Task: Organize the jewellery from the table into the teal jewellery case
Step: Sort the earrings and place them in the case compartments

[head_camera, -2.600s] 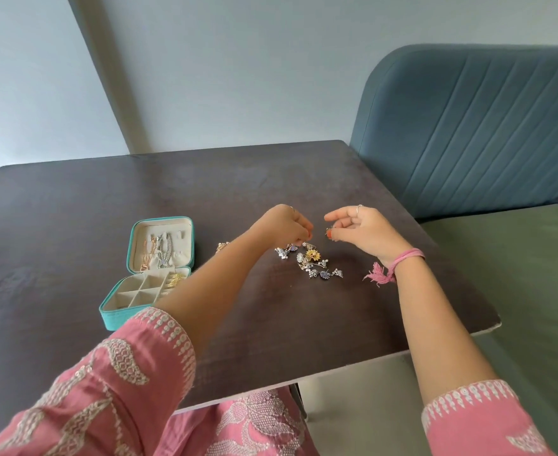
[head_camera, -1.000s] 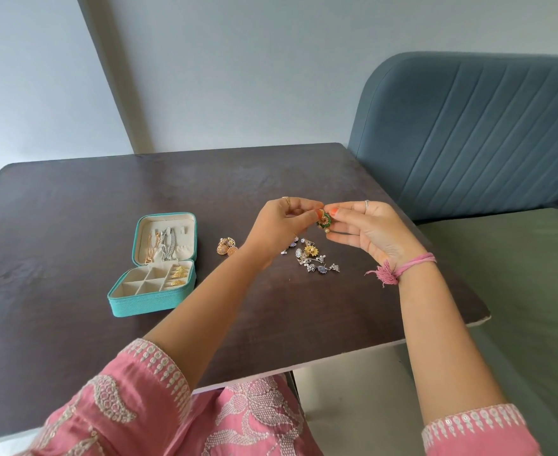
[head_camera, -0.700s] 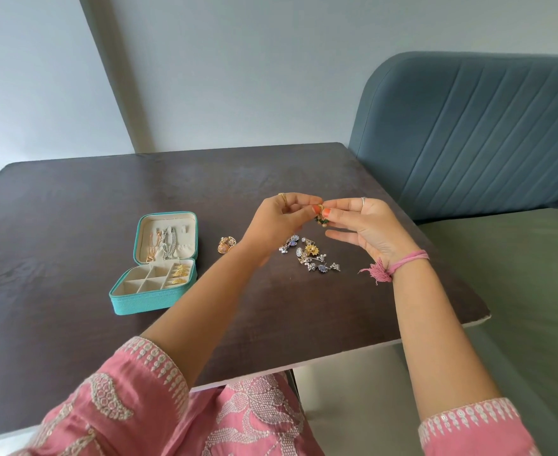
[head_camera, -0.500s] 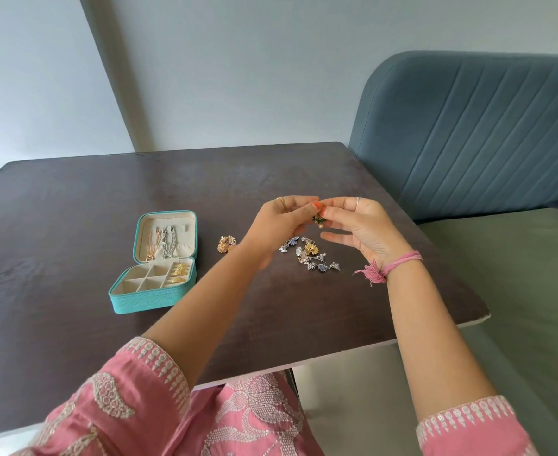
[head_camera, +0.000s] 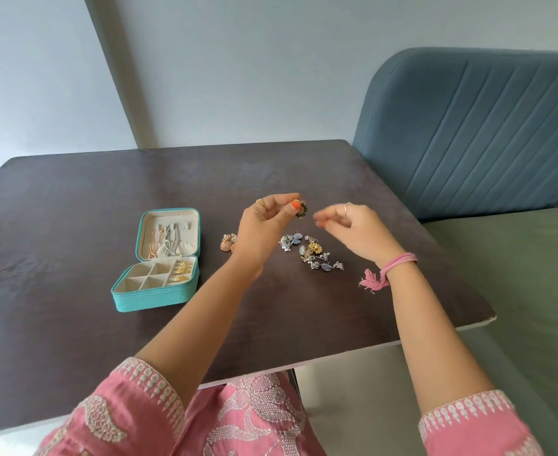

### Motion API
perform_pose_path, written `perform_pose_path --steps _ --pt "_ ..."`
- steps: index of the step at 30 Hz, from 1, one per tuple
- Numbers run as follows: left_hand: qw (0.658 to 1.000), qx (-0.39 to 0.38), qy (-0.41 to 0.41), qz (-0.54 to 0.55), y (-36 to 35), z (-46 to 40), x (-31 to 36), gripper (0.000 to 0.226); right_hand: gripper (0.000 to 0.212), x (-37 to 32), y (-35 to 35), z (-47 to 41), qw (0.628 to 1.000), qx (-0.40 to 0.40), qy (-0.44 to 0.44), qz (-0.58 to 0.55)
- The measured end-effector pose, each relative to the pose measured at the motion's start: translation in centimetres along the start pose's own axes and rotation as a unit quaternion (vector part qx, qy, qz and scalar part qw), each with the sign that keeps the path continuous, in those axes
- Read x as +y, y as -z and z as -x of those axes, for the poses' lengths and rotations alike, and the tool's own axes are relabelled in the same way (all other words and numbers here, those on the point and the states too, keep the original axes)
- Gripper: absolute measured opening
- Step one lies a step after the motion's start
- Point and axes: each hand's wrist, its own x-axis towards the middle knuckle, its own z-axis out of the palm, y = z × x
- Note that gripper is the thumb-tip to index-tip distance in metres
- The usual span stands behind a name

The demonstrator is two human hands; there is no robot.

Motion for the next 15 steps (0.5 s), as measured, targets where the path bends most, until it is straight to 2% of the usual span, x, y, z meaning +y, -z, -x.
perform_pose_path --steps 2,3,6,11,15 --pt "1.000 0.010 0.006 0.001 0.5 0.0 0.2 0.018 0.021 0.4 -0.2 0.0 0.990 -0.040 0.019 0.132" --pt "1.000 0.013 0.012 0.002 0.7 0.0 0.3 0.017 0.019 0.6 -0.4 0.0 0.985 -0.060 0.024 0.163" --pt "0.999 0.010 0.037 0.008 1.4 -0.1 0.2 0.014 0.016 0.6 -1.3 0.1 0.977 -0.100 0.034 0.183" --pt "0.997 0.002 0.073 0.032 2.0 0.1 0.2 0.013 0.017 0.4 -1.9 -0.3 0.957 -0.104 0.055 0.264" --pt "0.992 -0.011 0.107 0.073 2.4 0.4 0.6 0.017 0.018 0.2 -2.1 -0.4 0.951 -0.111 0.051 0.284"
